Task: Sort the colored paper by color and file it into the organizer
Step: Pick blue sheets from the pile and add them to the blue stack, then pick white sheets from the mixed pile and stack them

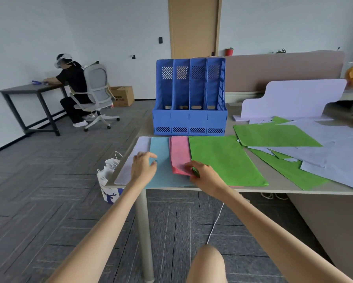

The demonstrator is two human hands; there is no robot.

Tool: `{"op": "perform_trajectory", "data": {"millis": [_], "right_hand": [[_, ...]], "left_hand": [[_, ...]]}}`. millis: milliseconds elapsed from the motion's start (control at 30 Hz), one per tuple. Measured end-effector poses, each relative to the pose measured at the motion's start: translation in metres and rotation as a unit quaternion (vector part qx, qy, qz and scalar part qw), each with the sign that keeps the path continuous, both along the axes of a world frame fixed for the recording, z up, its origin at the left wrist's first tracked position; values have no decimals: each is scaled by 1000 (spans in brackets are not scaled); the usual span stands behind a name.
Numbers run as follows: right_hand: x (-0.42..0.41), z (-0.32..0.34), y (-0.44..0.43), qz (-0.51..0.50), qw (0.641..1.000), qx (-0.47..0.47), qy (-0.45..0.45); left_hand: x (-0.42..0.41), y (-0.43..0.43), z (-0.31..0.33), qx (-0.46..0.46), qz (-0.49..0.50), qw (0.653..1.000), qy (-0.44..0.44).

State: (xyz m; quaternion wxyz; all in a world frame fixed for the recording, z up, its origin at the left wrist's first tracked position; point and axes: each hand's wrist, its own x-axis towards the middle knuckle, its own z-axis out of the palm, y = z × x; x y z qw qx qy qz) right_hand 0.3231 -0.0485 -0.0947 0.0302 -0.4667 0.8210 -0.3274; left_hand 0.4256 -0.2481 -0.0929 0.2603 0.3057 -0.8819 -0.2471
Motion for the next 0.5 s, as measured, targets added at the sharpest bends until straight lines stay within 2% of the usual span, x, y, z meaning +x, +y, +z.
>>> {"op": "perform_trajectory", "data": {"millis": [233,500], "right_hand": [[1,-3,6,26,999,29,-7],[-10,10,38,5,999,-40,10]], "left_hand": [[7,35,-2,2,-129,991,38],[-8,70,1,-17,-142,989,38]]}}
